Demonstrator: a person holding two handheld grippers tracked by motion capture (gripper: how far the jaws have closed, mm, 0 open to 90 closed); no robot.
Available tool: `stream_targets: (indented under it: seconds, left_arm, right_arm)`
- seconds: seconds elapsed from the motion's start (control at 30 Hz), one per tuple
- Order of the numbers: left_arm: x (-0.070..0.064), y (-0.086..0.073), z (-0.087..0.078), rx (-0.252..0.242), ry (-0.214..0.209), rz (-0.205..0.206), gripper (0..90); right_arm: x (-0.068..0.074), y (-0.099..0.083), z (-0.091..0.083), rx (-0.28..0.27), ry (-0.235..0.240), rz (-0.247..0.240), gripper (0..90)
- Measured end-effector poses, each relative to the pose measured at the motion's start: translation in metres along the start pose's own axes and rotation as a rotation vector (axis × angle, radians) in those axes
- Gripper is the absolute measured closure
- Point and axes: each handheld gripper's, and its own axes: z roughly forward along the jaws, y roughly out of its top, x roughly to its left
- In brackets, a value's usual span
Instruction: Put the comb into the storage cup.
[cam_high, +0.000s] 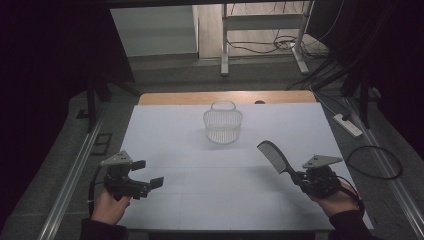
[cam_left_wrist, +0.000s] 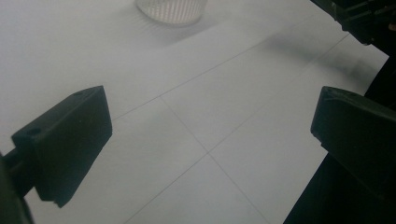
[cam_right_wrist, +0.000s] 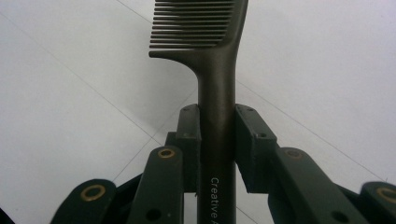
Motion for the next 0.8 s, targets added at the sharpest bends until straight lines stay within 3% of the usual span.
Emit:
stream_targets:
  seconds: [0.4, 0.6, 0.8]
  left_arm:
    - [0.004, 0.014, 0.009, -0.012, -0.034, -0.014, 0.0]
    - [0.002, 0.022, 0.014, -0.006, -0.036, 0.013, 0.0]
    - [0.0, 0.034, 0.02, -0.018, -0.077, 0.021, 0.0]
  right_arm:
    - [0.001, 0.002, -0.004, -0.031, 0.0, -0.007, 72.2]
    - [0.002, 0.003, -0.005, -0.045, 0.008, -0.004, 72.1]
    - [0.005, 0.006, -0.007, -0.069, 0.019, -0.006, 72.1]
